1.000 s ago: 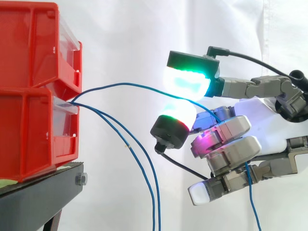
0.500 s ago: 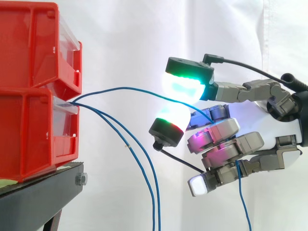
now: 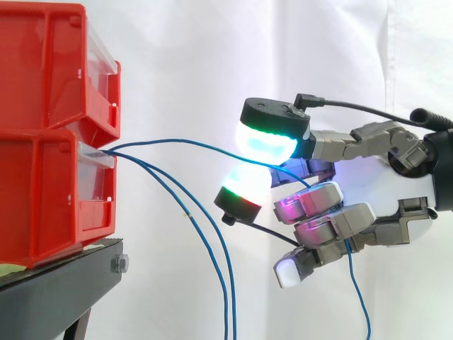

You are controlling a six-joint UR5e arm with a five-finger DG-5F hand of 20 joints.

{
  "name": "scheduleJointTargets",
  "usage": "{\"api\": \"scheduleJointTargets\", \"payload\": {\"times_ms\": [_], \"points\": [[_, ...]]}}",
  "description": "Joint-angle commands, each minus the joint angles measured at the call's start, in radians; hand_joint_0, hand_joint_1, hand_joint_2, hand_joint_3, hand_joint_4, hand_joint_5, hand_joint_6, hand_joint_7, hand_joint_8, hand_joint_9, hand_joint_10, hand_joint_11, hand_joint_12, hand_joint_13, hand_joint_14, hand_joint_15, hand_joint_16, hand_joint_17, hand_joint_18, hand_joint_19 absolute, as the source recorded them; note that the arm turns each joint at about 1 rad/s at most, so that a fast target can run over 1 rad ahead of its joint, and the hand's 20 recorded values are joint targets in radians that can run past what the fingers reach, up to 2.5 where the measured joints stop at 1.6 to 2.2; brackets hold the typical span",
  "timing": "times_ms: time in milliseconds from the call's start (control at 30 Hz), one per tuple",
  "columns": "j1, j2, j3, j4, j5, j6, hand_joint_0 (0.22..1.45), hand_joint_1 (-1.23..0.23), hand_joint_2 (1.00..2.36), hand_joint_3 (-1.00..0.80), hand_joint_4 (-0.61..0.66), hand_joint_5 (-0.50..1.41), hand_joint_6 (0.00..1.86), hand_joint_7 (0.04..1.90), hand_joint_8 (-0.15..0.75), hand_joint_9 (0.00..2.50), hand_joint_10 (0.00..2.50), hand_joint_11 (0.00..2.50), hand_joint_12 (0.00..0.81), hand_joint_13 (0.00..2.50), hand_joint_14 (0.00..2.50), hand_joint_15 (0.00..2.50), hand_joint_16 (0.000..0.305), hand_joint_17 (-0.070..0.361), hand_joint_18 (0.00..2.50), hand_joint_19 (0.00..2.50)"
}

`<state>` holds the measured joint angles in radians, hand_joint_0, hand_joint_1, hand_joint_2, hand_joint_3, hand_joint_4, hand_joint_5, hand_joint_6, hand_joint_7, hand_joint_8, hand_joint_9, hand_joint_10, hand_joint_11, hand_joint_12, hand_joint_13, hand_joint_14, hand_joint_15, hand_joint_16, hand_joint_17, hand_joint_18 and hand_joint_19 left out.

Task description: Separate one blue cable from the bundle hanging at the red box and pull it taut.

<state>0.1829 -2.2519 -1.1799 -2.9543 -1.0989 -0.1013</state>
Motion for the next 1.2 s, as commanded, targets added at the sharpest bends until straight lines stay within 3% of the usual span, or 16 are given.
{"api": "scheduleJointTargets", "payload": {"times_ms": [0,600,800,1000,1167], "points": [[0.004,0.000,-0.001,0.006,0.002,-0.006,0.62,-0.60,1.00,-0.46,0.08,-0.19,0.88,1.03,0.257,0.47,2.17,0.78,0.314,0.87,1.16,1.12,0.040,0.090,0.73,0.72],[0.006,0.000,0.000,0.021,0.004,-0.009,0.59,-0.57,1.00,-0.50,0.09,-0.18,0.87,1.07,0.261,0.53,2.13,0.81,0.317,0.90,1.12,1.14,0.041,0.093,0.74,0.71],[0.009,0.000,0.000,0.021,0.007,-0.006,0.62,-0.66,1.00,-0.50,0.09,-0.18,0.87,1.12,0.256,0.54,2.10,0.84,0.313,0.92,1.07,1.16,0.041,0.092,0.74,0.72],[0.012,0.000,-0.001,0.023,0.010,0.003,0.65,-0.74,1.02,-0.24,0.06,-0.19,0.90,1.18,0.251,0.55,2.07,0.88,0.316,0.94,1.04,1.18,0.042,0.095,0.76,0.71],[0.015,0.000,-0.001,0.023,0.017,0.008,0.63,-0.71,1.01,-0.29,0.08,-0.20,0.92,1.08,0.259,0.56,2.07,0.87,0.315,0.94,1.02,1.19,0.043,0.097,0.76,0.72]]}}
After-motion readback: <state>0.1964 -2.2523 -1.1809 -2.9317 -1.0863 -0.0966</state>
